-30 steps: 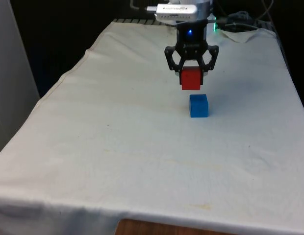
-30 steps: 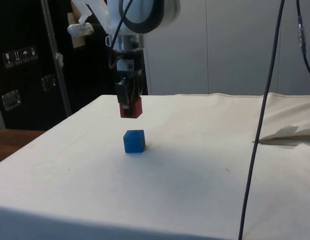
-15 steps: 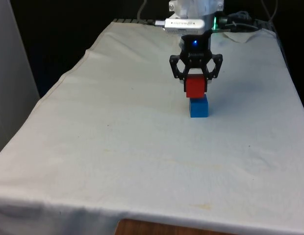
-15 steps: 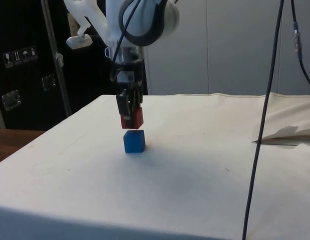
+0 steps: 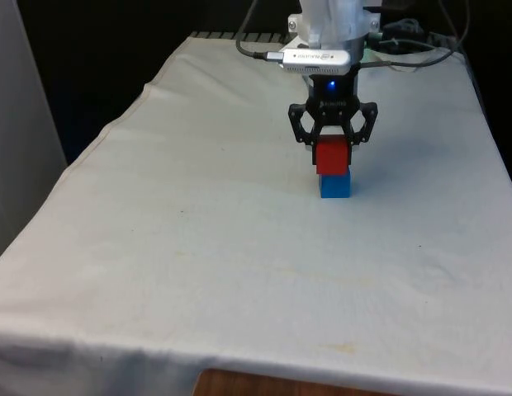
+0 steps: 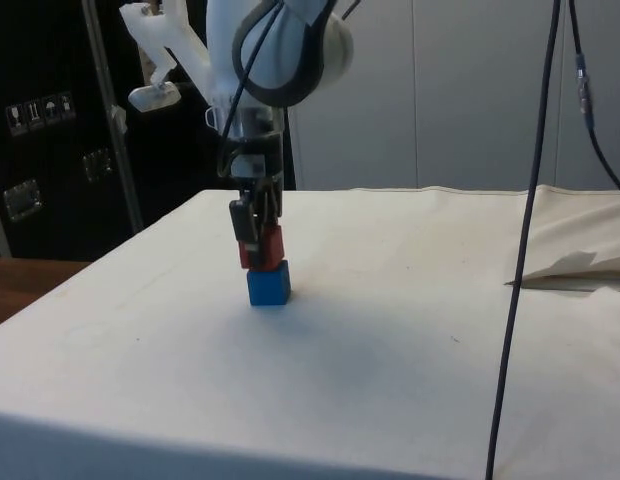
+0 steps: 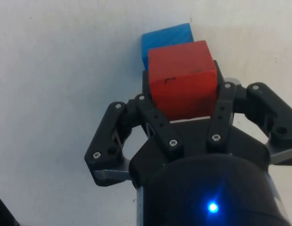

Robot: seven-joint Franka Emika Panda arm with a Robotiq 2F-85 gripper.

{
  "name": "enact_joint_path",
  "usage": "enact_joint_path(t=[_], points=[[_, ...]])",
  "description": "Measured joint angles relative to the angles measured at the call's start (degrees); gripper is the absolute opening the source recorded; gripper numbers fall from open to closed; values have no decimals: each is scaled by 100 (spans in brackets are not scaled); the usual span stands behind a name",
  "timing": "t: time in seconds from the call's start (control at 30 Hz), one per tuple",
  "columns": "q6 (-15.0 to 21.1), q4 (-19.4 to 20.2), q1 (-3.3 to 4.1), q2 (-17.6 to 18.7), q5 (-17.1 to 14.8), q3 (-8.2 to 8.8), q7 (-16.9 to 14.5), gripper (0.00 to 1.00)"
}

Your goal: Stack the two cubes.

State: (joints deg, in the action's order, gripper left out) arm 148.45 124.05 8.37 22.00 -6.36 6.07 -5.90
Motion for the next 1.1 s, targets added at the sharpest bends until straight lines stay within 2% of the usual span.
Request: enact_joint_path(t=[0.8,0.83,0.9,1.1], points=[[0,103,0,-52,6,-52,-6,1],[0,103,0,-52,6,-52,0,6],[0,103,0,-52,6,-57,0,22],[0,103,0,-52,6,-63,0,82]])
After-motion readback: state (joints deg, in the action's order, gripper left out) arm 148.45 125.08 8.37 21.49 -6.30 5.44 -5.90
